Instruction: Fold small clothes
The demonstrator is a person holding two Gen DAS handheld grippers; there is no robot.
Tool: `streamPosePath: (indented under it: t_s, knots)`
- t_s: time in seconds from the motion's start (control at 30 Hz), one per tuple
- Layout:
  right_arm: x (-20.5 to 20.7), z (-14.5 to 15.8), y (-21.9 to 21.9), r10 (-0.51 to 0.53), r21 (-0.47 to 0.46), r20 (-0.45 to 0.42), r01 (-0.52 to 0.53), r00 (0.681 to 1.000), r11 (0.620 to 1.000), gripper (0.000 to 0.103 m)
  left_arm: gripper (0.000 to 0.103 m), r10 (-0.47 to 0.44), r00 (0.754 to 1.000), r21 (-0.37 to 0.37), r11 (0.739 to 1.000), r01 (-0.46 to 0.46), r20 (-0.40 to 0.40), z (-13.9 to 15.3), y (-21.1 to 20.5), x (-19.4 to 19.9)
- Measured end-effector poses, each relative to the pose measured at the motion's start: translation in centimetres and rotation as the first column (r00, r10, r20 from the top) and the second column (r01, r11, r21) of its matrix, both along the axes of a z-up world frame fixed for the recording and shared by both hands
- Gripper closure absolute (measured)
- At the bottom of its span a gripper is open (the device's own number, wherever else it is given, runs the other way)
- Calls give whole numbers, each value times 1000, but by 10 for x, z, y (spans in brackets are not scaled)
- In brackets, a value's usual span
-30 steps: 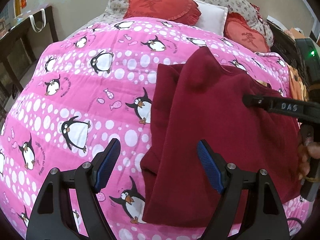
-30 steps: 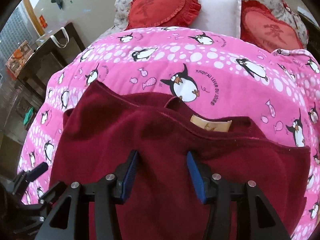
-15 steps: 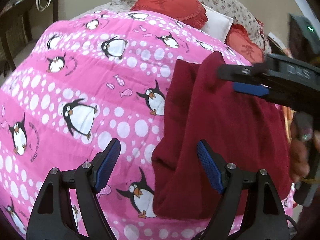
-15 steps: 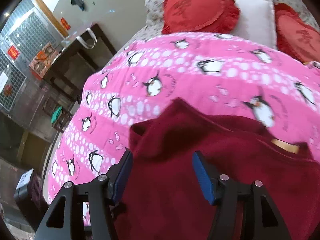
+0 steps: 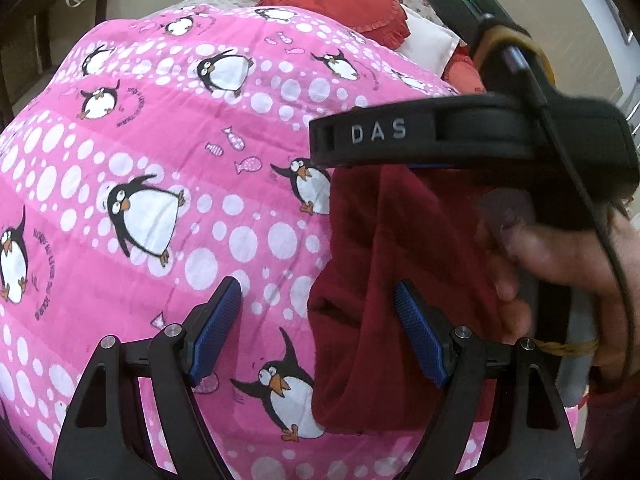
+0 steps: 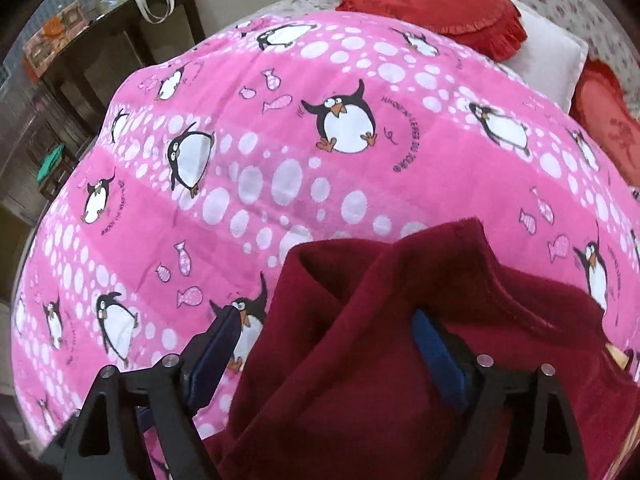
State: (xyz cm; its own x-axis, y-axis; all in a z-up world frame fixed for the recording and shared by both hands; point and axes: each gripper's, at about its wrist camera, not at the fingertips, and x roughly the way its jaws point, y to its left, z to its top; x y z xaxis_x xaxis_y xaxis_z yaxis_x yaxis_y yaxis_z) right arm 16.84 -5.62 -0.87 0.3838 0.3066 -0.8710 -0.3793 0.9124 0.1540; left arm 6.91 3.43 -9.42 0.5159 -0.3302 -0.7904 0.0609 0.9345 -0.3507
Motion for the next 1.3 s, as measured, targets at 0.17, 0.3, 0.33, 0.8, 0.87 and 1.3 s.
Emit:
streamPosePath:
  t_s: [0.17, 0.3, 0.33, 0.8, 0.87, 1.3]
  knots:
    - [-3, 18, -46, -21, 202, -36, 28, 999, 979, 82, 23, -30, 998, -5, 1000, 30, 47, 10, -4, 14]
    - [-9, 32, -70, -18, 317, -39, 30, 999, 948, 85, 23, -58, 998, -26, 998, 59, 39, 7, -15, 28]
    - [-9, 33, -70, -16, 326, -38, 28, 999, 945, 85, 23, -66, 997, -38, 997, 67, 36, 6, -19, 31]
    - [-9, 32, -39, -15, 188, -61, 26, 998, 982, 28, 67, -103, 992, -91, 990, 109, 76, 5, -31, 26]
    - [-4, 20, -27, 3, 145, -109, 13, 994, 989, 28, 68, -100, 992, -92, 990, 107, 75, 6, -31, 27]
    - [-26, 37, -99, -27, 408, -56, 47, 998, 912, 84, 33, -77, 996, -69, 994, 80, 50, 24, -23, 1]
